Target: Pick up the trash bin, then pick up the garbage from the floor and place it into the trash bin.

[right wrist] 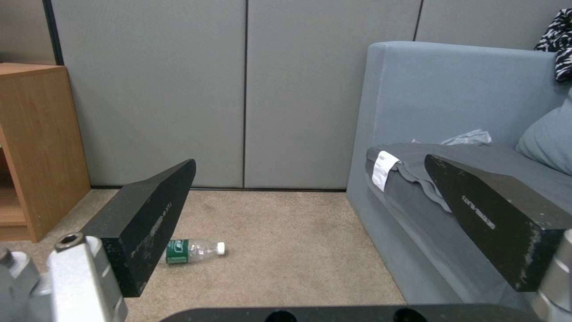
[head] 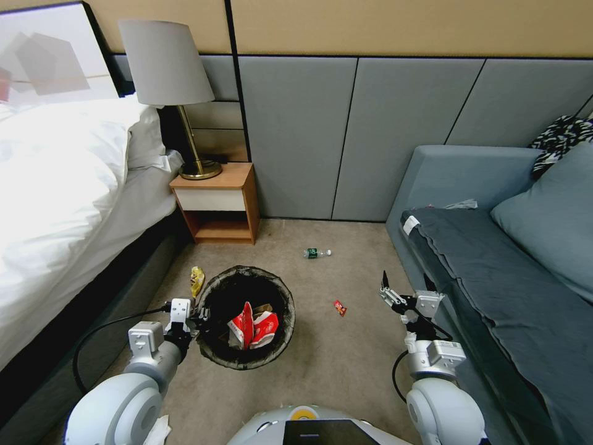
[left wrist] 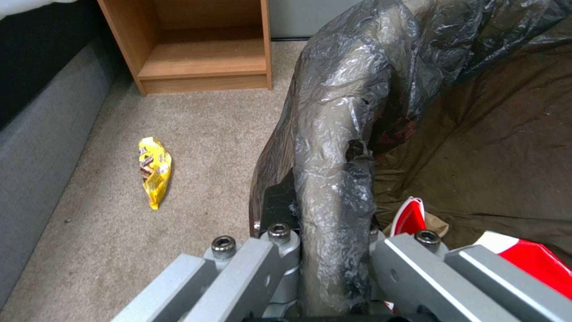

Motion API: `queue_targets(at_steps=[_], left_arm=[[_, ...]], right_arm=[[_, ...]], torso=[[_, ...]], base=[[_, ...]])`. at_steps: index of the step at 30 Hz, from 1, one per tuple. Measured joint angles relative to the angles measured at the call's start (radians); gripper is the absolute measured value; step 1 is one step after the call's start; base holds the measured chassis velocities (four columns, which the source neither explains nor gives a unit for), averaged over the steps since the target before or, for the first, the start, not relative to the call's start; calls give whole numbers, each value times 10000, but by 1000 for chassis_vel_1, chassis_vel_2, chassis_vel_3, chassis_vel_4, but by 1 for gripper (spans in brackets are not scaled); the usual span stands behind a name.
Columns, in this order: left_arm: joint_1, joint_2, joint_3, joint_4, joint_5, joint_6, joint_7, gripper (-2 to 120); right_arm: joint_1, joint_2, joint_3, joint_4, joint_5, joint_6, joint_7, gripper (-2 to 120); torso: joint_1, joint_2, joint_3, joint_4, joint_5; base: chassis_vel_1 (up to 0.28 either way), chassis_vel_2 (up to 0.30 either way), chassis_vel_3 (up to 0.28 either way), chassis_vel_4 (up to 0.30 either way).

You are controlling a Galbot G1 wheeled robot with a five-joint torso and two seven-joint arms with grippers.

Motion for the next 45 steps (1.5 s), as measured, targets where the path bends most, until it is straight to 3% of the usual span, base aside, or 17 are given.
queue_targets(at_steps=[45], left_arm=[[79, -22, 12, 0, -8, -8, -2, 2]], right_arm=[[-45, -54, -107, -18, -43, -8, 108, 100]], torso=[[0, 0, 0, 0, 0]], base=[[0, 0, 0, 0]])
